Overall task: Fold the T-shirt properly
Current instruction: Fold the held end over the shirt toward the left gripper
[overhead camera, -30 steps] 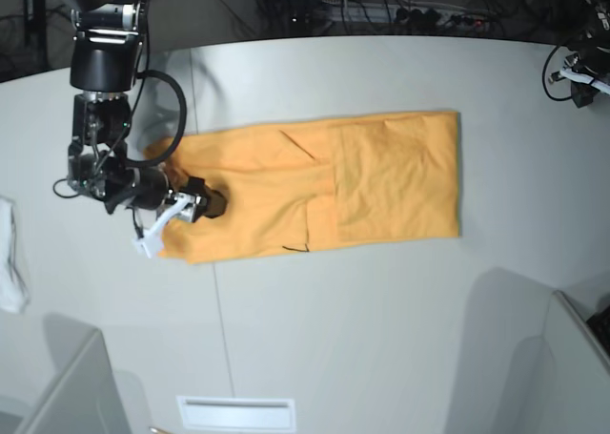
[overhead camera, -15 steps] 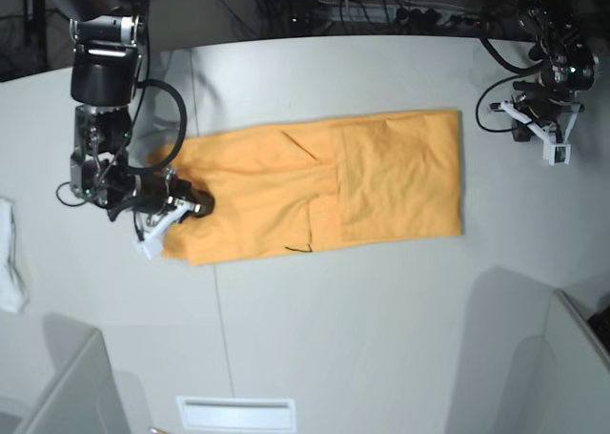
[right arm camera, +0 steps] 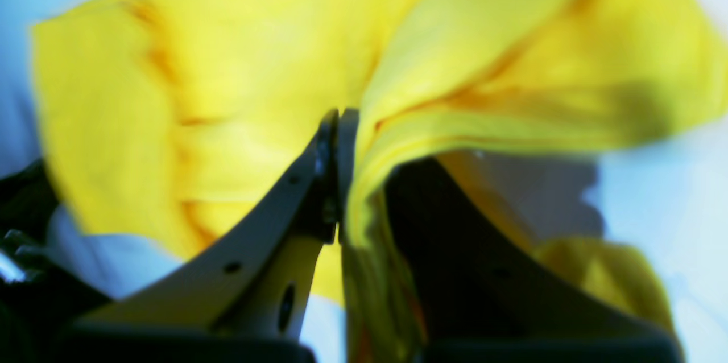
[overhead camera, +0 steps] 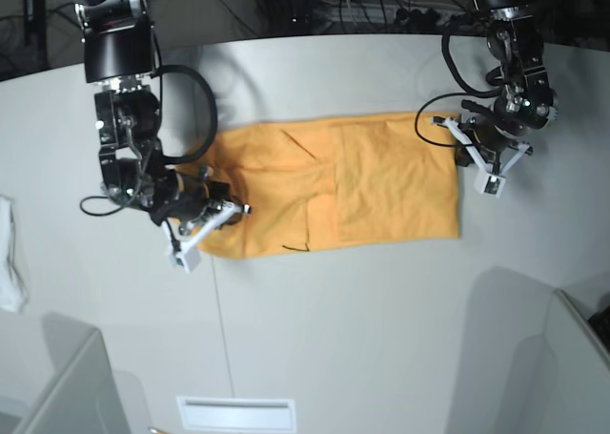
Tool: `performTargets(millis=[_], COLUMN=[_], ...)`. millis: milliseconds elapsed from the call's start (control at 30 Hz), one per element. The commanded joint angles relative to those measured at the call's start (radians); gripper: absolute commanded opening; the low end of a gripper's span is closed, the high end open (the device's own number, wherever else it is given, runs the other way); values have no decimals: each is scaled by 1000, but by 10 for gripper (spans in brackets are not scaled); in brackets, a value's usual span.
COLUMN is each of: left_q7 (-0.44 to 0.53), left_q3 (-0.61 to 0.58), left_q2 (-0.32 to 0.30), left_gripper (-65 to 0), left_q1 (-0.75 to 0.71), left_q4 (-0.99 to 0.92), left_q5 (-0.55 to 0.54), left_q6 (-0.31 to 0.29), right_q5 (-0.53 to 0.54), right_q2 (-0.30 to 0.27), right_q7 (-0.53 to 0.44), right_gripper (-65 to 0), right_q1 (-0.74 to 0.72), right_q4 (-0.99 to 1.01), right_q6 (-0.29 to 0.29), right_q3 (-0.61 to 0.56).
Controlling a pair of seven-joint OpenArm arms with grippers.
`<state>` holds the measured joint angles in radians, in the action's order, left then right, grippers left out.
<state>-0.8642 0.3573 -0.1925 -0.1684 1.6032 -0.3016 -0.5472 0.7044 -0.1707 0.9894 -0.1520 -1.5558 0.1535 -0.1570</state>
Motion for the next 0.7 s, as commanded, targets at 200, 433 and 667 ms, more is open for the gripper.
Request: performTargets(millis=[200,433,667], left_q7=[15,-56,-57], left_q3=[-24,-83,-157], left_q2=[-14,-25,6], left_gripper=[-650,-650,-650], left_q1=[-3,5,8], left_q4=[18,24,26], left_q5=[-14,-14,-14], left_q6=[0,0,0], right_q5=[11,11,-124], right_q2=[-5,0,81], right_q7=[-23,-106,-102], right_gripper=[-650,-650,-650], right_q1=[-50,-169,-243], right_q4=[-182,-189,-183], right_q6=[254,522,545], right_q3=[-296,-599,-701])
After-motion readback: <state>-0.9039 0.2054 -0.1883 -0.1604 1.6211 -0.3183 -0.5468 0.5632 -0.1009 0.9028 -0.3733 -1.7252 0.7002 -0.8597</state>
